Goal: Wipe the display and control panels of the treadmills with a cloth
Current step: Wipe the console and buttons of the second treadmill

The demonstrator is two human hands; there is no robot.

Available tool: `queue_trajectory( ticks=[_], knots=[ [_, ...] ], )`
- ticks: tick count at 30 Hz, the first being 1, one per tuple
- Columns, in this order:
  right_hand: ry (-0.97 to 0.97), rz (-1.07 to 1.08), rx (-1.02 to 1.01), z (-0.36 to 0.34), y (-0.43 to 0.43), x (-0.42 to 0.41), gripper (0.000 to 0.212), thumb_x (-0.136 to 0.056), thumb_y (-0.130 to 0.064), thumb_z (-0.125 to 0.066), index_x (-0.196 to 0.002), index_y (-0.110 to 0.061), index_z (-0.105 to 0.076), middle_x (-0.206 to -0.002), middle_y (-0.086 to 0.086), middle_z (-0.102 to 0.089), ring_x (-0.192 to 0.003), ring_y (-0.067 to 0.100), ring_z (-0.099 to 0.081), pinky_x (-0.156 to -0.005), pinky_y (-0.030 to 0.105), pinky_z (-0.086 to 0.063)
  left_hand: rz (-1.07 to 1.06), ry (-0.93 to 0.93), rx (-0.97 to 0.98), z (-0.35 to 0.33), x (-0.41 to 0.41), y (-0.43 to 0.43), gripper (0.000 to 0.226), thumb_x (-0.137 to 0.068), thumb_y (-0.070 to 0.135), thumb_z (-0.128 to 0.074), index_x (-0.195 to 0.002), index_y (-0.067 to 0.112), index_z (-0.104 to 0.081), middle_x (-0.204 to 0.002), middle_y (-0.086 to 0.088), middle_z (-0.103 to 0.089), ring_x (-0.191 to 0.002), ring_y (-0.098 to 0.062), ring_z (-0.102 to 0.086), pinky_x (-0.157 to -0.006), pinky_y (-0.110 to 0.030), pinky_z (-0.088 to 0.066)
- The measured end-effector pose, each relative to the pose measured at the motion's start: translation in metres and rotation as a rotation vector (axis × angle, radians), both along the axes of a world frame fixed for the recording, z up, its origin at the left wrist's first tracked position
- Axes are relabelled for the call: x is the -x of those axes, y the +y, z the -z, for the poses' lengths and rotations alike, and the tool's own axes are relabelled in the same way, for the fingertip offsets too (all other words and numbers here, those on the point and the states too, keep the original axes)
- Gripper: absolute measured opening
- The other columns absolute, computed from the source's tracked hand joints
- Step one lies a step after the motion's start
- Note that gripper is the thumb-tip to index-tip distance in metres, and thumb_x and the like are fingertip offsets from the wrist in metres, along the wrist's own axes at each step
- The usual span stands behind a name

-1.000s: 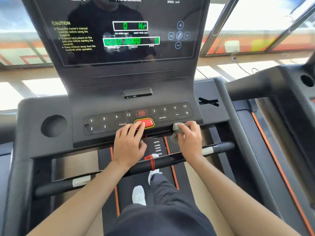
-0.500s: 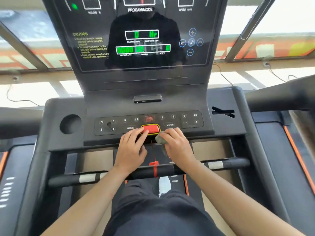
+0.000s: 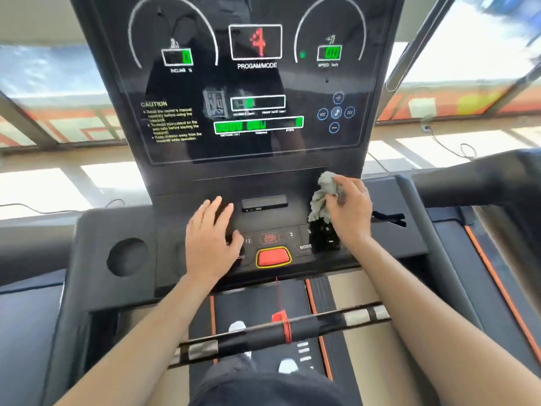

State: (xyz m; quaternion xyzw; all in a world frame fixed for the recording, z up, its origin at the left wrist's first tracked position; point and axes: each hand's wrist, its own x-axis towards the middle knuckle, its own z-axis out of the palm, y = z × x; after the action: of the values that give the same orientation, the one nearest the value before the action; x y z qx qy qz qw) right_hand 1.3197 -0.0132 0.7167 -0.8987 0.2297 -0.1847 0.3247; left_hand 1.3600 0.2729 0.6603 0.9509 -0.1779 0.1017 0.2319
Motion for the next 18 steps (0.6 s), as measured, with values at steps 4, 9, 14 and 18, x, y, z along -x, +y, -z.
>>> queue_trajectory(
  ticks=[4, 9, 14, 18],
  knots=[
    [0.160, -0.045, 0.074, 0.017, 0.022, -0.017, 0.044, -0.090, -0.003, -0.061, -0.133, -0.013, -0.060, -0.128, 0.003, -0.053, -0.111, 0.027, -0.045, -0.092, 0.018, -0.026, 0.019, 0.038, -0.089, 0.000, -0.013, 0.010, 0.056, -0.087, 0.031, -0.062, -0.140, 0.014, -0.058, -0.157, -0.010, -0.043, -0.146, -0.036, -0.035, -0.113, -0.058, -0.038],
    [0.104, -0.269, 0.179, 0.018, 0.059, -0.028, 0.035, -0.083, 0.008, -0.062, -0.112, -0.008, -0.074, -0.111, 0.006, -0.061, -0.101, 0.031, -0.049, -0.088, 0.019, -0.033, 0.035, 0.070, -0.116, -0.007, -0.014, 0.010, 0.056, -0.084, 0.032, -0.054, -0.135, 0.012, -0.063, -0.153, -0.011, -0.048, -0.141, -0.038, -0.040, -0.107, -0.059, -0.044],
    [0.103, -0.558, 0.308, 0.013, 0.090, -0.050, 0.035, -0.080, 0.010, -0.063, -0.102, -0.013, -0.077, -0.096, 0.005, -0.063, -0.090, 0.030, -0.051, -0.076, 0.042, -0.051, 0.064, 0.061, -0.163, -0.008, -0.015, 0.016, 0.057, -0.085, 0.034, -0.054, -0.138, 0.016, -0.062, -0.153, -0.008, -0.049, -0.141, -0.034, -0.040, -0.106, -0.055, -0.047],
    [0.096, -0.678, 0.395, 0.015, 0.090, -0.053, 0.036, -0.078, 0.005, -0.069, -0.106, -0.018, -0.075, -0.099, 0.001, -0.066, -0.091, 0.028, -0.054, -0.073, 0.042, -0.053, 0.035, 0.089, -0.176, -0.007, -0.016, 0.015, 0.055, -0.087, 0.031, -0.065, -0.141, 0.020, -0.060, -0.155, -0.005, -0.047, -0.144, -0.031, -0.038, -0.107, -0.053, -0.048]
  ],
)
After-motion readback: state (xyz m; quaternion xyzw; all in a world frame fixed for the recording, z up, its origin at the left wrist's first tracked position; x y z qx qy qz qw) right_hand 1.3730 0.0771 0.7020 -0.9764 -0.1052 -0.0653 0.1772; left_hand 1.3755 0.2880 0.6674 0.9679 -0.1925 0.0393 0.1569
